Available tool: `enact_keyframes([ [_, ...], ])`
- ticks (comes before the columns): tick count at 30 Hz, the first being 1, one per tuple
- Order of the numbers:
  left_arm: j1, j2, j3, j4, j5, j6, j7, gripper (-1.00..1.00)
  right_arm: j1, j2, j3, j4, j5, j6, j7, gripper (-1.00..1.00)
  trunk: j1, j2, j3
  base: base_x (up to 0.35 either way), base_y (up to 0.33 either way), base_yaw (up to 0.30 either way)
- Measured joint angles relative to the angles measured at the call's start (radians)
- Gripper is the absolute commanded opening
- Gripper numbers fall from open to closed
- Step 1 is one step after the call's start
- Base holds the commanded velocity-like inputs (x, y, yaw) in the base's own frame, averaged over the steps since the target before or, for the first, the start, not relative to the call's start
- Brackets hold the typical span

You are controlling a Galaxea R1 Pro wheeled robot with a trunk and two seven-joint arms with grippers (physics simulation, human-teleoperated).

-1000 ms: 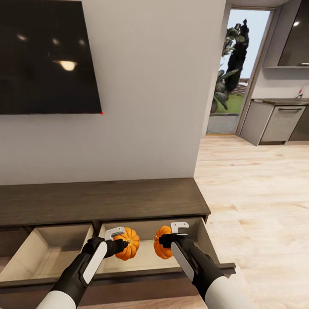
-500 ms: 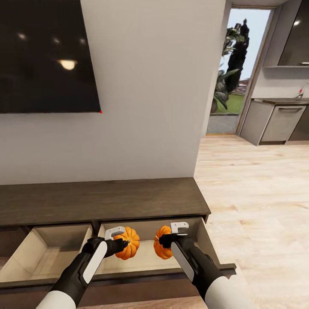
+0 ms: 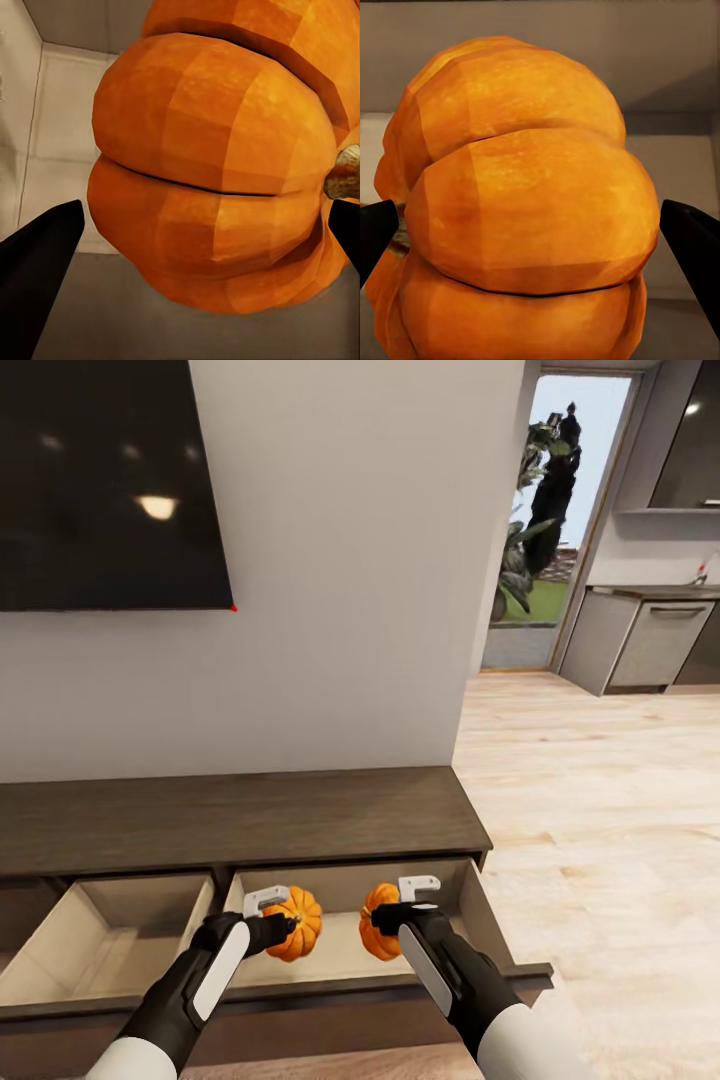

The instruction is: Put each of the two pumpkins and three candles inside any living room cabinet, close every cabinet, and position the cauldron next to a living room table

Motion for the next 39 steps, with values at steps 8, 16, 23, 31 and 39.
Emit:
enact_keyframes([
  [8,0.001,0.000,-0.018,0.000,0.004,-0.035,0.070,-1.00,0.000,0.000,0.000,0.000,-0.001,-0.030,-0.006,-1.00,0.019,-0.035,-0.016,0.000,0.000,0.000],
  [16,0.001,0.000,-0.021,0.000,0.005,-0.036,0.077,-1.00,0.000,0.000,0.000,0.000,-0.002,-0.031,-0.006,-1.00,0.050,-0.091,-0.041,0.000,0.000,0.000],
  [23,0.001,0.000,-0.020,0.000,0.005,-0.036,0.076,-1.00,0.000,0.000,0.000,-0.001,-0.001,-0.033,-0.006,-1.00,0.054,-0.098,-0.044,0.000,0.000,0.000],
  [31,0.001,0.000,-0.021,0.000,0.005,-0.036,0.076,-1.00,0.000,0.000,0.000,0.000,-0.001,-0.033,-0.007,-1.00,0.054,-0.098,-0.044,0.074,-0.005,0.000],
  [39,0.001,0.000,-0.020,0.000,0.005,-0.036,0.076,-1.00,0.000,0.000,0.000,0.000,-0.001,-0.033,-0.006,-1.00,0.054,-0.098,-0.044,0.004,0.000,0.000],
])
